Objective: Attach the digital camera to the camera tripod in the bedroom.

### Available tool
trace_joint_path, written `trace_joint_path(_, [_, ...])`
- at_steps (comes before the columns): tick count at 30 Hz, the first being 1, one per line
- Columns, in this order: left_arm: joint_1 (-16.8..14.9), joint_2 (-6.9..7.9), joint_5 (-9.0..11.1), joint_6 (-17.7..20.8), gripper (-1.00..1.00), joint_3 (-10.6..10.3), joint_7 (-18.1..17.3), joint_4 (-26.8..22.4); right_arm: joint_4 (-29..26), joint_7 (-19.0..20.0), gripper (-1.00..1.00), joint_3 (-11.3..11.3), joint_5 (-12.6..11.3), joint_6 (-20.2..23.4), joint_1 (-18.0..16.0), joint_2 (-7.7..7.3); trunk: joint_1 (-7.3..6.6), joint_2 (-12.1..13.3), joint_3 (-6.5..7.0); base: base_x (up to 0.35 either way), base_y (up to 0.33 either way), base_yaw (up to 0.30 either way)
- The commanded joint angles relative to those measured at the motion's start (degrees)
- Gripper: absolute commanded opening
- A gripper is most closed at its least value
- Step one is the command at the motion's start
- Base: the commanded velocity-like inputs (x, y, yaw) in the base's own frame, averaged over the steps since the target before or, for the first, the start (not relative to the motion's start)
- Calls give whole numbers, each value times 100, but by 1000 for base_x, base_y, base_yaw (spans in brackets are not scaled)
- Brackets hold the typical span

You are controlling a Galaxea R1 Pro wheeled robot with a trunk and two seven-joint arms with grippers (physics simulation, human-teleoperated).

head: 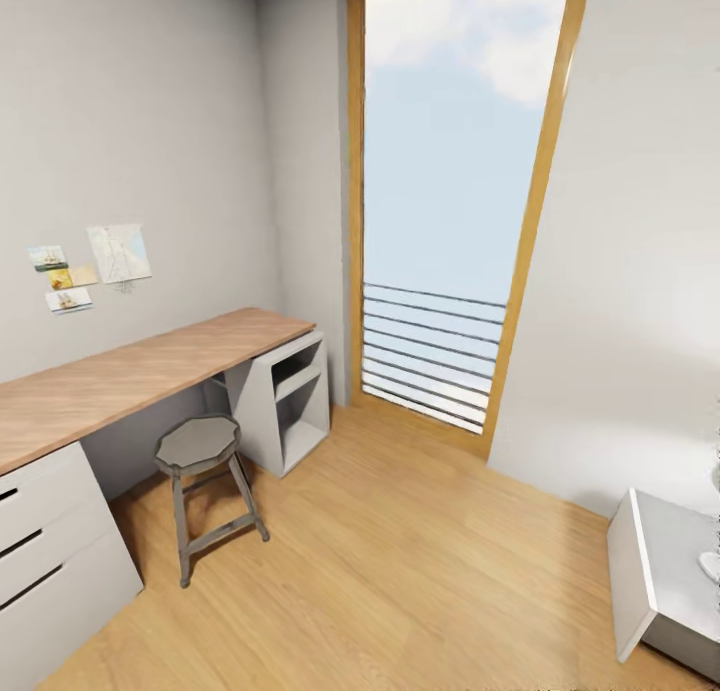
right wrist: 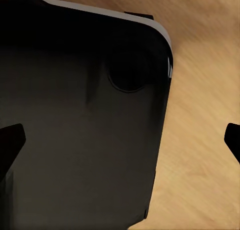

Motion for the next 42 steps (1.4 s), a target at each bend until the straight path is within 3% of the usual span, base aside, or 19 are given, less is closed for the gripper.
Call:
trace_joint_path(1, [1, -1, 18, -12, 100, 13, 0, -4, 0, -2, 100, -8, 51, -14, -1, -1, 0, -2, -4, 0, 0, -73])
trace_joint_path(13, [1, -1, 18, -12, 100, 14, 2, -4, 0, -1, 100, 2, 70, -16, -1, -15, 0, -2, -4, 0, 24, -23])
trace_joint_path(26, [1, -1, 18, -12, 100, 17, 6, -4, 0, -1, 100, 34, 86, -22, -1, -13, 0, -2, -4, 0, 239, -1])
trace_joint_path(42, [1, -1, 25, -2, 100, 19, 13, -4, 0, -1, 100, 36, 78, -17, -1, -21, 0, -2, -4, 0, 22, 0])
